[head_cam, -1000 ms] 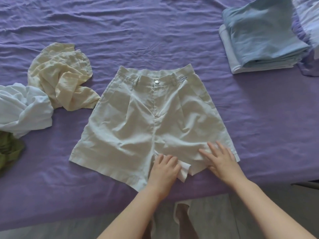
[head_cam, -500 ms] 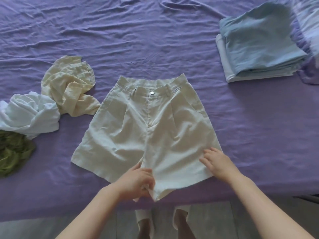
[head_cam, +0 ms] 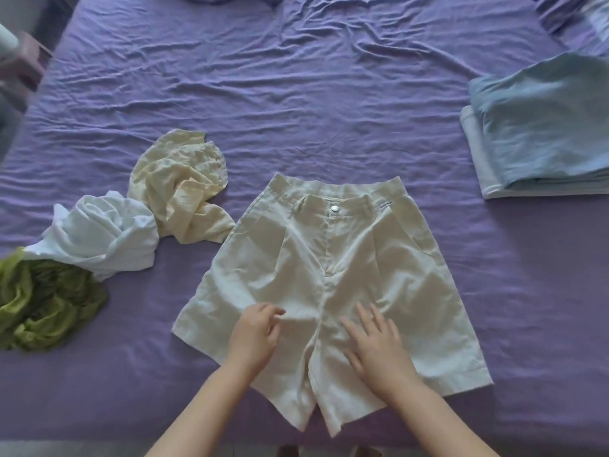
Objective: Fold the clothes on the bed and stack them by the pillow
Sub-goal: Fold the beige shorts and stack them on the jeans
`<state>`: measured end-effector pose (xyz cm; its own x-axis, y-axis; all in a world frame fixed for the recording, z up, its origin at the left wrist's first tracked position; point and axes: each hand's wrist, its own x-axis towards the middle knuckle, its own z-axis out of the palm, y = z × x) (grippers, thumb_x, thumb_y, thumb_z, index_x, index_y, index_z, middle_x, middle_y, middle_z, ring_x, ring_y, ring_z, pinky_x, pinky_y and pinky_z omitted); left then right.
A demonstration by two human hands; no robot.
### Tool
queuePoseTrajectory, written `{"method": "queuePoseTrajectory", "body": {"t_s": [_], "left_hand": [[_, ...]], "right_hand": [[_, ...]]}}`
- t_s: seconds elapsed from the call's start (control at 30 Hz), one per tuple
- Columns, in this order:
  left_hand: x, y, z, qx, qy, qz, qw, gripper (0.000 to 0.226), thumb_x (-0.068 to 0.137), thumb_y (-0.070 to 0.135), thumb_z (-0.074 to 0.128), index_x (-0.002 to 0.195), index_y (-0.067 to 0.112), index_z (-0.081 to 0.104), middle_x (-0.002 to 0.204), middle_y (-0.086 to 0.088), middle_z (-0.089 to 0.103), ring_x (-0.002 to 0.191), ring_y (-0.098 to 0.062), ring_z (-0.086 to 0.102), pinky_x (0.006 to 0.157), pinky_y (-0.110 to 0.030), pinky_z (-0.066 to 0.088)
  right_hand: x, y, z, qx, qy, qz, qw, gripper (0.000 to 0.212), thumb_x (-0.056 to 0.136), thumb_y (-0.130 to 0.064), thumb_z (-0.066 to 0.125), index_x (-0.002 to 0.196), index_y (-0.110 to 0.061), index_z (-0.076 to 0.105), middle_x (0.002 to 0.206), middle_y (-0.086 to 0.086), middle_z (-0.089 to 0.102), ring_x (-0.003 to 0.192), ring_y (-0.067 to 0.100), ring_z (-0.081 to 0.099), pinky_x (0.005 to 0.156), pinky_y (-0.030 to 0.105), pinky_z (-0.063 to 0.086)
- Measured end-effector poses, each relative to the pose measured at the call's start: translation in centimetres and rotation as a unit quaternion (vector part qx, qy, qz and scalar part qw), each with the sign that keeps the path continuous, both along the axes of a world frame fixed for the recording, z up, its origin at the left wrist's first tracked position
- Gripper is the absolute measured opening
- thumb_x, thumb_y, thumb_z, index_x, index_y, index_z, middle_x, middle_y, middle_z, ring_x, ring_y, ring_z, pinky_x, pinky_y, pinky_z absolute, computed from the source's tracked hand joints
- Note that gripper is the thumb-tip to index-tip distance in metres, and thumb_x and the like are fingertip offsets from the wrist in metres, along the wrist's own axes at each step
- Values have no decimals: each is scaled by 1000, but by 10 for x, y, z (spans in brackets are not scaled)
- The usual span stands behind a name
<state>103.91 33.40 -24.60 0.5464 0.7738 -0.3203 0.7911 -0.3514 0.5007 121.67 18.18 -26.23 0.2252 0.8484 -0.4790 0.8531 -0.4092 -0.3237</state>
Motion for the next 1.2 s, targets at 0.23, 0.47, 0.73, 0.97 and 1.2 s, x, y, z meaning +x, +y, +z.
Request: {"method": "queuePoseTrajectory", "body": {"t_s": [0.23,0.47,0.73,0.97,1.2], "left_hand": [[-31,77,-10,31,133,-5,991,52,92,21,48,142,21,36,152,-8,24,143,-22,17,114,-34,19],[-55,127,-30,-2,130,7,992,66,91,31,50,149,24,17,155,-4,16,139,-22,23,108,-35,28],[-69,144,-31,-25,75,18,997,71,92,44,50,150,25,13,129,4,43,114,-18,39,96,-30,37],[-73,147,-29,-40,100,52,993,73,92,53,44,149,23,12,132,7,45,120,-14,39,92,-29,41],[-66,148,-12,-118,53,50,990,21,89,35,55,103,21,48,95,5,61,94,-19,57,78,-37,47]], "right_hand": [[-9,115,-9,-18,-24,-10,1000,59,97,-47,30,148,-34,5,158,0,-10,144,26,-17,114,52,-2],[66,241,-16,-19,-144,-45,988,59,95,-4,29,148,-19,10,158,0,8,145,24,4,114,50,8],[83,273,-11,79,-198,-110,971,18,92,-10,46,102,-10,61,102,10,58,94,33,55,74,36,37],[48,288,-18,79,-122,-209,967,39,93,-26,49,129,-12,41,131,16,47,119,34,45,94,46,38],[12,284,-39,-74,-52,-127,988,73,91,-58,33,146,-37,-10,153,12,-26,142,26,-23,114,51,-10]]}}
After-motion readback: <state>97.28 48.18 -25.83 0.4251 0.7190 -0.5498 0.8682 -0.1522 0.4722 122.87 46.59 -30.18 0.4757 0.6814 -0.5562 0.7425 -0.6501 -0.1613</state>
